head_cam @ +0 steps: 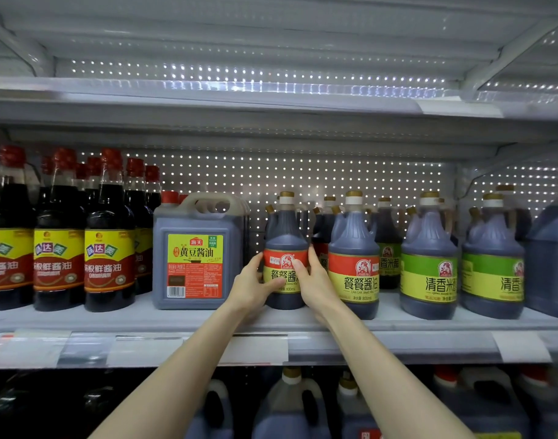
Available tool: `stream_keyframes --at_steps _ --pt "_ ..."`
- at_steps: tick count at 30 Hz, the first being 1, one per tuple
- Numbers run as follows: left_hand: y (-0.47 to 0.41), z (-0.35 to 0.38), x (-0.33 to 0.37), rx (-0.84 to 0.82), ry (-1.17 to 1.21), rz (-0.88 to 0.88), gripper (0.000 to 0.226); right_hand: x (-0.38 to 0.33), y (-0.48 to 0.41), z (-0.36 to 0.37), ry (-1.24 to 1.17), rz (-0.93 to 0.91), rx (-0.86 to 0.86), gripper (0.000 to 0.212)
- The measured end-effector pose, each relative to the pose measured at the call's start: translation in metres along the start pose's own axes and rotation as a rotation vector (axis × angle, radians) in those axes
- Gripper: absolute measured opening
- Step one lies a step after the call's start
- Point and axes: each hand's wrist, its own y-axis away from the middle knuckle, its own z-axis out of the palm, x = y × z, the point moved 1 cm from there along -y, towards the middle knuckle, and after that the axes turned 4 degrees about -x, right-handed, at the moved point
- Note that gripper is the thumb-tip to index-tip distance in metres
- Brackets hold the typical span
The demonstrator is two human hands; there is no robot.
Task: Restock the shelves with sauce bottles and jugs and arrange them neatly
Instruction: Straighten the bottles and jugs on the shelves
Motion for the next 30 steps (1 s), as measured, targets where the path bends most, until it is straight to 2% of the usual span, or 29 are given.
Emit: stream_keyframes --at_steps 9,12,17,21,25,30 --pt "0.014 -0.013 0.025 0.112 -0.056 0.093 0.051 -0.031 0.02 -0.017 -0.015 -0.085 0.05 0.058" --pt "0.027 -0.012 0.03 0.091 -0.065 0.104 0.044 -0.036 0.042 -0.027 -0.032 -0.087 0.091 0.053" --pt "0.046 0.003 0.029 0.027 -0.065 0.14 0.049 -0.03 0.073 -0.05 -0.028 -0.061 0.259 0.042" --pt "0.059 0.017 0.034 -0.032 -0.033 0.122 0.048 -0.027 0.092 -0.079 -0.039 -0.032 0.326 0.038" --pt "0.066 0.031 0.04 -0.029 -0.044 0.12 0.053 -0.023 0.1 -0.102 -0.024 -0.012 0.334 0.038" --pt "0.065 0.06 0.05 0.003 -0.032 0.1 0.056 -0.015 0.099 -0.121 0.008 -0.008 0.246 0.044"
